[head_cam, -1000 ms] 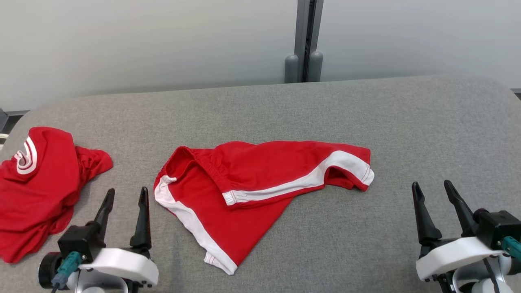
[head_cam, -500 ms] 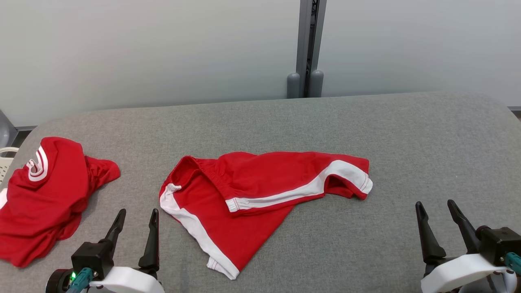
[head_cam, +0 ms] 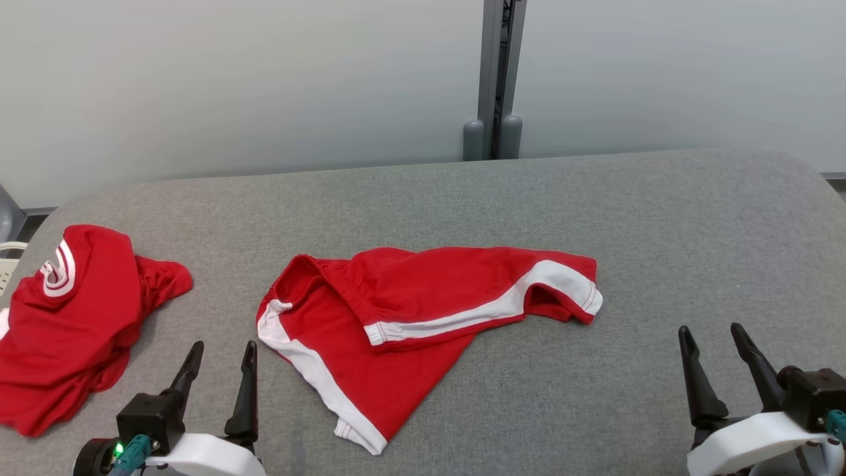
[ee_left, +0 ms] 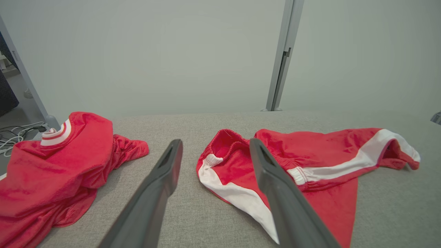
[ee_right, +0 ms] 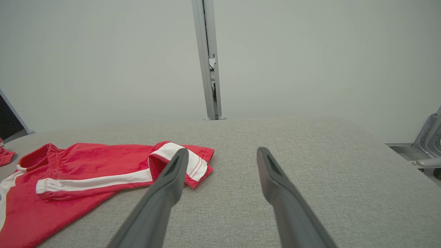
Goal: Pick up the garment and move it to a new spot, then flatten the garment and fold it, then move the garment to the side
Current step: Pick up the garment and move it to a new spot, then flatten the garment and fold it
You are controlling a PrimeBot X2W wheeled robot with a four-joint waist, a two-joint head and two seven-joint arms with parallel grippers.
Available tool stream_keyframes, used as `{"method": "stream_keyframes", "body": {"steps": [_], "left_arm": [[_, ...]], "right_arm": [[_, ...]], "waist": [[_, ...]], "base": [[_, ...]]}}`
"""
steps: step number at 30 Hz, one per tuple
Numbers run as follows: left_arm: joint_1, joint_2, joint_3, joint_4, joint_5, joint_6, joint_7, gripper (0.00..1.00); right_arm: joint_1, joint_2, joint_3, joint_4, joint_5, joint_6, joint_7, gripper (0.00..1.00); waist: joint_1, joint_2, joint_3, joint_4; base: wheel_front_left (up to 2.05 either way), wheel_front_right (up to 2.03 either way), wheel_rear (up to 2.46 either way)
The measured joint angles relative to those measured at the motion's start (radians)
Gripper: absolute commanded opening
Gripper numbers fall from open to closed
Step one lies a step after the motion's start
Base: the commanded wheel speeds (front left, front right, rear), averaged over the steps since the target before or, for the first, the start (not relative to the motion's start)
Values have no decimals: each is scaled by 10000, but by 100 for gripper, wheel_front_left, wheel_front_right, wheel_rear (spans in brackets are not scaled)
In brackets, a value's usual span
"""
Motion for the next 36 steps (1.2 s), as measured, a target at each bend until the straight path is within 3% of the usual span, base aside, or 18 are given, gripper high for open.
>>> {"method": "stream_keyframes", "body": {"steps": [20, 27, 36], "left_arm": [[-301, -81, -355, 69, -15, -15, 100, 100], [-1344, -313, -817, 75, 2, -393, 543, 100], [-2700, -1012, -1824, 1183, -453, -1356, 2305, 100]], "right_arm": [[-9, 0, -33, -65, 6, 0, 12, 100], [-263, -2, 4, -213, 8, 0, 15, 100], [-836, 0, 339, -100, 8, 0, -25, 100]], "waist": [[0, 1, 143, 123], [0, 0, 652, 96], [-1, 0, 1588, -185]], "base": [[0, 0, 0], [0, 0, 0], [0, 0, 0]]}}
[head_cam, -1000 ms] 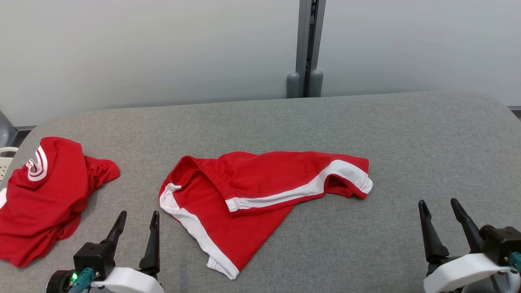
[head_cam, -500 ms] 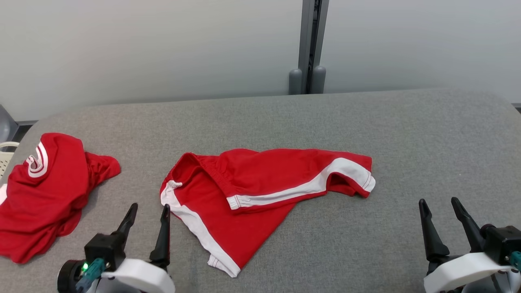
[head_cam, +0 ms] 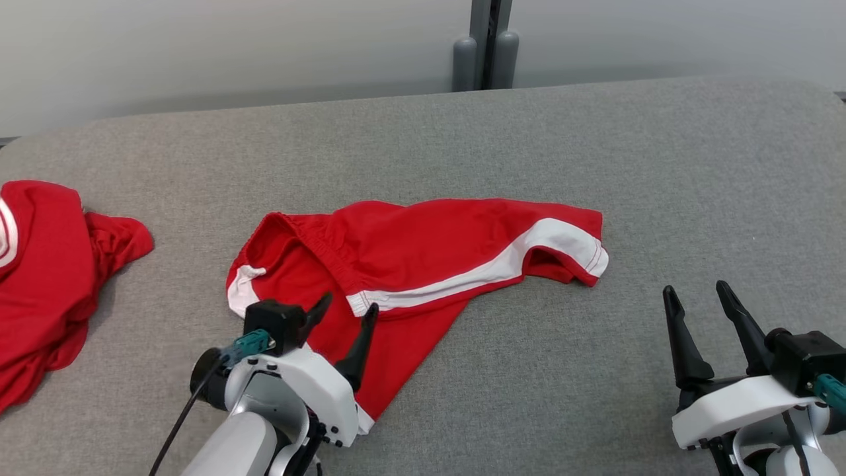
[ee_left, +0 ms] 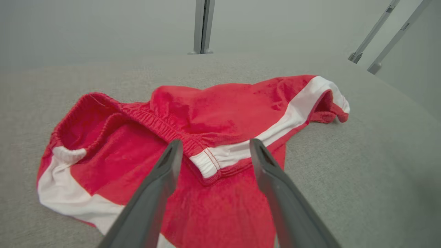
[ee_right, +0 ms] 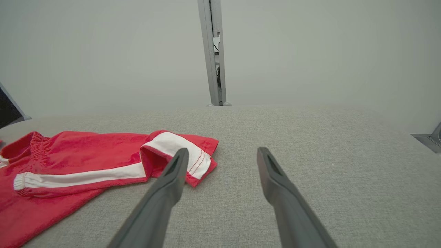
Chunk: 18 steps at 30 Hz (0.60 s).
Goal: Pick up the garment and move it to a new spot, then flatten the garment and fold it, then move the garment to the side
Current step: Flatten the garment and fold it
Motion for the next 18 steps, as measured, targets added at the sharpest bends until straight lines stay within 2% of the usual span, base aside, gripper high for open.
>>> {"method": "stream_keyframes", "body": {"steps": [6, 15, 16, 17, 18], "left_arm": [[-371, -272, -98, 989, -451, -161, 721, 100], [-773, -330, 29, 1716, -598, -282, 500, 100], [-824, -330, 38, 1770, -600, -318, 443, 95], [-856, -337, 40, 1787, -600, -328, 341, 95], [-882, -347, 46, 1802, -600, -337, 253, 49]], "right_arm": [[-213, 0, 59, 173, 75, 0, -102, 100], [-366, 0, 6, 360, 92, 0, -205, 100], [-395, 0, 10, 374, 96, 0, -222, 100], [-417, -2, 10, 384, 105, 0, -230, 100], [-427, -2, 2, 397, 107, 0, -232, 100]], "waist": [[0, 0, 361, -303], [0, 0, 595, -579], [0, 0, 607, -595], [0, 0, 618, -604], [1, 0, 633, -608]], "base": [[0, 0, 0], [0, 0, 0], [0, 0, 0], [0, 0, 0], [0, 0, 0]]}}
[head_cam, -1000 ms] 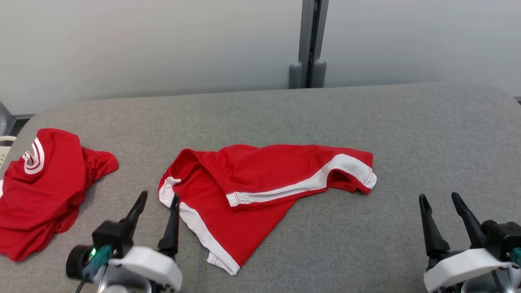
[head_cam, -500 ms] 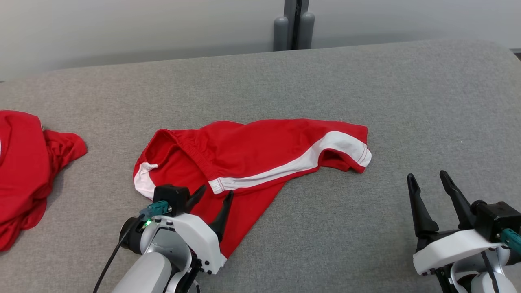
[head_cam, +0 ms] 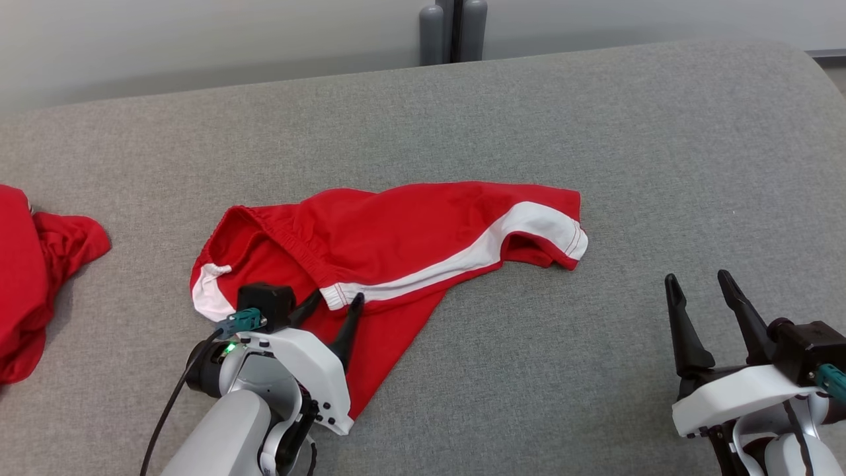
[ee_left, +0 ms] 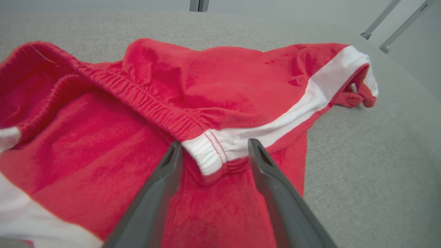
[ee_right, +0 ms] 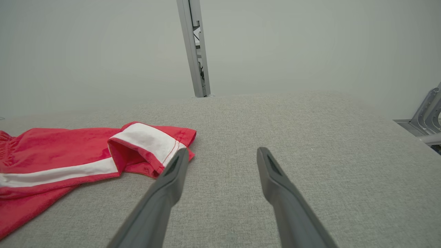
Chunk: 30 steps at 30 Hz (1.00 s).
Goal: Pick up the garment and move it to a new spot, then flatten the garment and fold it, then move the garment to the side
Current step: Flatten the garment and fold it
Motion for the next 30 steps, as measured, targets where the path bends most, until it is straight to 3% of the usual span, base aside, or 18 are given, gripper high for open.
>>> {"method": "stream_keyframes", "body": {"steps": [1, 2, 11, 29, 30], "left_arm": [[-29, -4, -2, 38, 0, -23, -12, 17], [-59, -2, -10, 59, 2, -29, -59, 0], [-379, -2, -186, 50, 109, -146, -182, 0], [-992, -228, -550, 205, 301, -245, -541, 0], [-1014, -228, -558, 215, 303, -245, -566, 0]], "right_arm": [[-8, 0, 0, 25, 0, 0, -2, 100], [-29, 2, -10, 48, 2, 0, -6, 100], [-779, -268, 439, 548, 284, 0, 178, 100], [-2586, -978, 1691, 2675, 1427, 0, 886, 100], [-2655, -1001, 1722, 2761, 1496, 0, 890, 67]], "waist": [[0, 0, 13, -2], [0, 0, 28, 2], [0, 0, 293, 246], [0, 0, 1210, 1058], [0, 0, 1234, 1064]], "base": [[0, 0, 0], [0, 0, 0], [0, 0, 0], [0, 0, 0], [0, 0, 0]]}}
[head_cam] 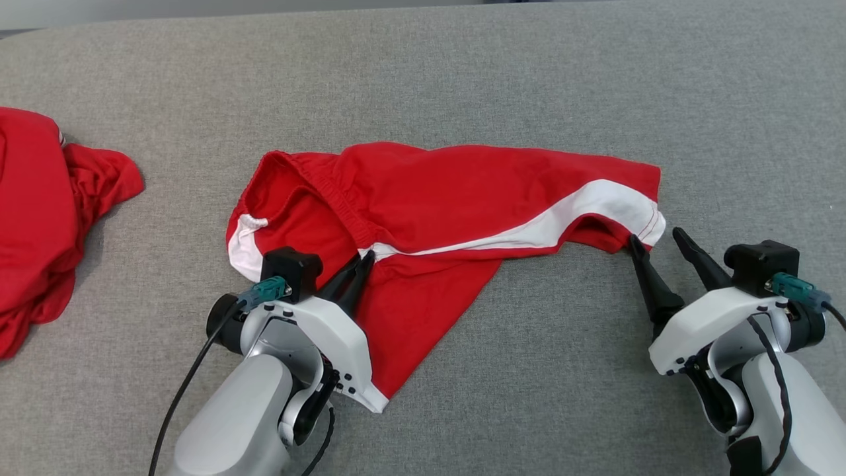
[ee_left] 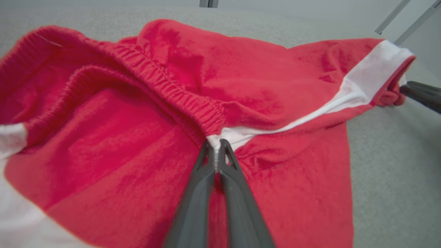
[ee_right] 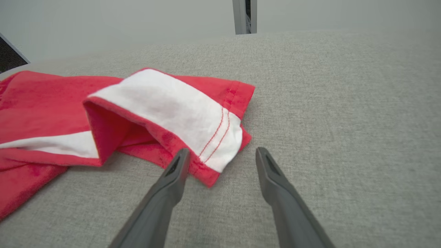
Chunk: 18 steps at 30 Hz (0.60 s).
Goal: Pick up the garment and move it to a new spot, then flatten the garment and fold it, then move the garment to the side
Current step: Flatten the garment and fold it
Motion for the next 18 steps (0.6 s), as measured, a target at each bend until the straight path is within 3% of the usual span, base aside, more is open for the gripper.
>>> {"method": "stream_keyframes", "body": {"steps": [2, 3, 18], "left_arm": [[-41, 2, -10, 19, 8, 0, -38, 0], [-46, 4, -13, 33, 8, 0, -50, 0], [-393, 362, 232, -504, 291, 293, -1068, 0]], "right_arm": [[-118, -42, 117, 123, 113, 0, -2, 15], [-167, -56, 209, 171, 244, 0, 2, 0], [-651, -508, 293, -502, 485, 0, -1101, 0]], "waist": [[0, 0, 40, 11], [0, 1, 53, 15], [0, 0, -90, -109]], "base": [[0, 0, 0], [0, 0, 0], [0, 0, 0]]}}
